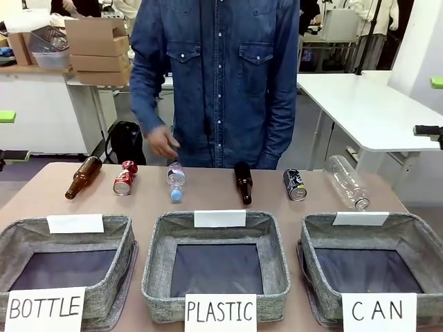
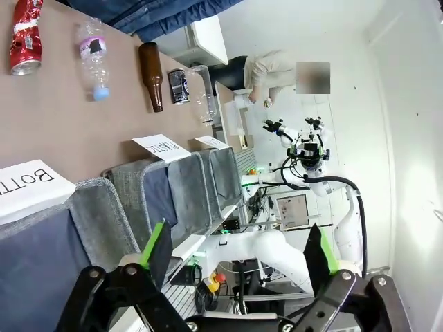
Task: Sort the can waste into the basket.
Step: Pick up the can waste from the table and place it in the right Fabric basket.
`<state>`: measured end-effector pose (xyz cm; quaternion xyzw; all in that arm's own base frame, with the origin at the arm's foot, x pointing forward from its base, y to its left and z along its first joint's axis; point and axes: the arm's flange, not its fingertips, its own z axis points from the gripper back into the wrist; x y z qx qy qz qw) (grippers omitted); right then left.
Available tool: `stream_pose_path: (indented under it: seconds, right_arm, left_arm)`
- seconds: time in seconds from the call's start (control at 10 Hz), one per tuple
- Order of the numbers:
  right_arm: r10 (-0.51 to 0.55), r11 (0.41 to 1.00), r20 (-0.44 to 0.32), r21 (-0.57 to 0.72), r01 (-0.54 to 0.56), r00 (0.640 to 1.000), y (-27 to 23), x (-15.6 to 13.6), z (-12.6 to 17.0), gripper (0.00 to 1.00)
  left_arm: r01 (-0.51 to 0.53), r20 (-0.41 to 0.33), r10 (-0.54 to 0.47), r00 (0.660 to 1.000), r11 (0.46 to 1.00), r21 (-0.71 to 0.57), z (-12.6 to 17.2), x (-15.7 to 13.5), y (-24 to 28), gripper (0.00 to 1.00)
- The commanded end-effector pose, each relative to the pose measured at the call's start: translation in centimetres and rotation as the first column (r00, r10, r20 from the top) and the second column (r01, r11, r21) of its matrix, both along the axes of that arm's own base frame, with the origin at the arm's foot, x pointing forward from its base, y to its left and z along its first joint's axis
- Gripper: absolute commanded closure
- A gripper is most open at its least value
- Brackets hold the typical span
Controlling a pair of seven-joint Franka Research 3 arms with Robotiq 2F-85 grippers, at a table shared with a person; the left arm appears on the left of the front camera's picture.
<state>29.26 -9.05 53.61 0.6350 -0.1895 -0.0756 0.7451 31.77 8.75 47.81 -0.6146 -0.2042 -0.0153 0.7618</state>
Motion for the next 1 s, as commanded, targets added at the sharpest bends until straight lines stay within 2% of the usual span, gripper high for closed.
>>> stream_pose_path:
  seconds: [0.0,0.1,0.2,0.3,0.4,0.5,0.6,0.7,0.8,0.9]
  right_arm:
    - [0.003,1.000,0.002,0.003,-0.003,1.000,0.1,0.0,0.0,0.00]
    - [0.060,0.991,-0.049,-0.119,-0.065,0.997,2.3,2.1,0.0,0.00]
    - [0.039,0.961,-0.085,-0.271,-0.060,0.996,4.1,4.1,-0.2,0.00]
    - [0.064,0.914,-0.099,-0.395,-0.098,0.993,5.8,6.0,-0.6,0.00]
    - [0.067,0.836,-0.152,-0.530,-0.139,0.986,8.0,8.7,-2.0,0.00]
    - [0.042,0.777,-0.184,-0.612,-0.148,0.982,9.7,11.3,-3.8,0.00]
    - [0.076,0.726,-0.222,-0.656,-0.206,0.972,11.0,14.1,-5.8,0.00]
    - [0.045,0.677,-0.244,-0.706,-0.209,0.969,11.6,17.0,-7.9,0.00]
    - [0.064,0.660,-0.228,-0.721,-0.213,0.972,11.8,19.4,-9.7,0.00]
    - [0.006,0.712,-0.208,-0.686,-0.150,0.978,12.0,20.0,-10.1,0.00]
  left_arm:
    - [0.004,0.031,-0.004,1.000,1.000,-0.017,0.0,0.3,-0.1,0.00]
    - [0.004,0.031,-0.004,1.000,1.000,-0.017,0.0,0.3,-0.1,0.00]
    - [0.004,0.031,-0.004,1.000,1.000,-0.017,0.0,0.3,-0.1,0.00]
    - [0.004,0.031,-0.004,1.000,1.000,-0.017,0.0,0.3,-0.1,0.00]
    - [0.004,0.031,-0.004,1.000,1.000,-0.017,0.0,0.3,-0.1,0.00]
    - [0.004,0.031,-0.004,1.000,1.000,-0.017,0.0,0.3,-0.1,0.00]
    - [0.004,0.031,-0.004,1.000,1.000,-0.017,0.0,0.3,-0.1,0.00]
    - [0.004,0.031,-0.004,1.000,1.000,-0.017,0.0,0.3,-0.1,0.00]
    - [0.004,0.031,-0.004,1.000,1.000,-0.017,0.0,0.3,-0.1,0.00]
    - [0.004,0.031,-0.004,1.000,1.000,-0.017,0.0,0.3,-0.1,0.00]
